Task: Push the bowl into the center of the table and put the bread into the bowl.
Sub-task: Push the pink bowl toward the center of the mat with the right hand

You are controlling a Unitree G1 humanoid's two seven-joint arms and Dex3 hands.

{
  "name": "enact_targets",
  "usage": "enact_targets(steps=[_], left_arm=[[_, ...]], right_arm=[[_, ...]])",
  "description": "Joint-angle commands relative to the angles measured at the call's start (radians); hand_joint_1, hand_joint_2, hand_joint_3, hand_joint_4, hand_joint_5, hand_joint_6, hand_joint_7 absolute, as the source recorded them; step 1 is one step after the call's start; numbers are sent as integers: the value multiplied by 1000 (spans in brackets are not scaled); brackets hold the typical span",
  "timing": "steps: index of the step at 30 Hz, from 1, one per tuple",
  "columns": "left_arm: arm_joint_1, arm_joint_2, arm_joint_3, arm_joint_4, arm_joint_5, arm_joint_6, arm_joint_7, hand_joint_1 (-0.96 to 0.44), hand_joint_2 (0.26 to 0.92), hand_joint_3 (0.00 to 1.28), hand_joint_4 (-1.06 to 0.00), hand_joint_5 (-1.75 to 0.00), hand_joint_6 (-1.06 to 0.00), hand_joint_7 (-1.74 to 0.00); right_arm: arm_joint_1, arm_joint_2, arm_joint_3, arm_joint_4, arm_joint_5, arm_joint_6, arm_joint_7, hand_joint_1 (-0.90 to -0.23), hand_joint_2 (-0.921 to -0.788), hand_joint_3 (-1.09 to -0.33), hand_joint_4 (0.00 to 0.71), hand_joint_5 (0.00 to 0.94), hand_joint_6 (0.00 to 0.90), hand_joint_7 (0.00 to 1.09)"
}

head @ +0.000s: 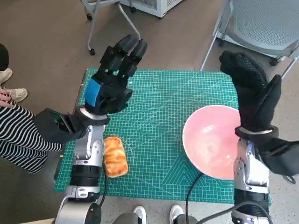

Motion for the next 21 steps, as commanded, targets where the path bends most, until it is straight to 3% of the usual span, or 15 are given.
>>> enact_targets(steps=[1,8,16,21], left_arm=[[12,0,9,11,-12,-10,-2,-651,921,339,-27,-216,1,-520],[16,-1,10,11,-14,-12,-7,-647,921,327,-33,-208,1,-524],[23,-2,9,3,-15,-13,-9,-649,921,326,-35,-200,1,-524],[27,2,14,4,-16,-18,-11,-650,921,325,-36,-196,1,-522]], right_arm=[[31,-13,-13,-1,12,17,12,-701,-921,-640,216,0,136,497],[58,-34,-46,-18,23,10,23,-690,-921,-647,208,0,137,496],[111,-83,-118,-18,40,-27,30,-663,-921,-692,196,0,136,496],[158,-113,-179,-5,22,-70,1,-653,-921,-722,184,0,92,557]])
